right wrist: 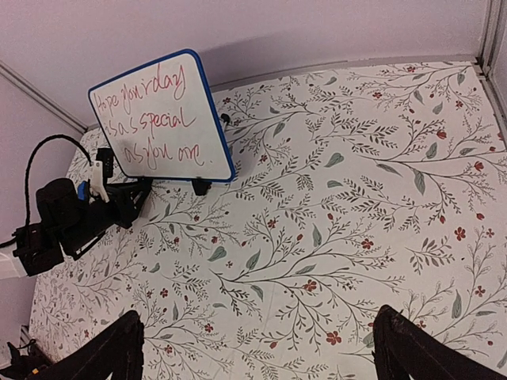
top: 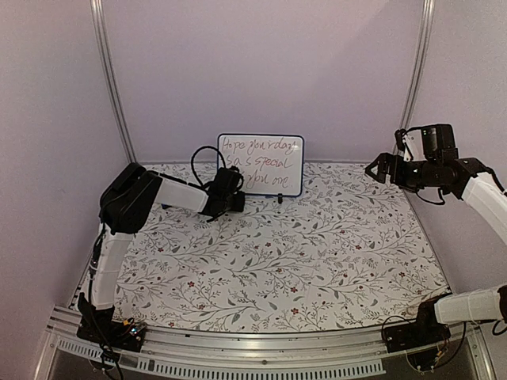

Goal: Erase the whiteboard
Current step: Move the whiteboard to the center of the board.

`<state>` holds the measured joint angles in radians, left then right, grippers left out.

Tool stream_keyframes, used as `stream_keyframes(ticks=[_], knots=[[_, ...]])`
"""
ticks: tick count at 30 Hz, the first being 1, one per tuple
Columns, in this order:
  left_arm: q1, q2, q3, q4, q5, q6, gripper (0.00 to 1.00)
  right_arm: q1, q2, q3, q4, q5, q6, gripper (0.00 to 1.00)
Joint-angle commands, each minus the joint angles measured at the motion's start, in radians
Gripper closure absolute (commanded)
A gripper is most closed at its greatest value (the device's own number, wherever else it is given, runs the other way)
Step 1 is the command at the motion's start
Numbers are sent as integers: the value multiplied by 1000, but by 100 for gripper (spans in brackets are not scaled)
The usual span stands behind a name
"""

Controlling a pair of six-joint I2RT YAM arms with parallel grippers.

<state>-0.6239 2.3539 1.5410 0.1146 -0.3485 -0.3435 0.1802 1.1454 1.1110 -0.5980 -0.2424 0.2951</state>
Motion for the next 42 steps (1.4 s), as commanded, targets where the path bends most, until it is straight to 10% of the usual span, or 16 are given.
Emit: stream_keyframes(ticks=[1,8,17,42], knots=[[-11,-30,-32,71,6,38,72,-6,-14,-11,18,-7,-2,1],[-11,-27,-38,103,41,64,73,-6,-12,-7,20,-7,-1,1],[-11,-10,-18,100,65,81,100,-6,-5,2,14,-8,-4,1],[-112,-183,-307,325,119,135,100,-7,-17,-30,27,-11,-4,1]])
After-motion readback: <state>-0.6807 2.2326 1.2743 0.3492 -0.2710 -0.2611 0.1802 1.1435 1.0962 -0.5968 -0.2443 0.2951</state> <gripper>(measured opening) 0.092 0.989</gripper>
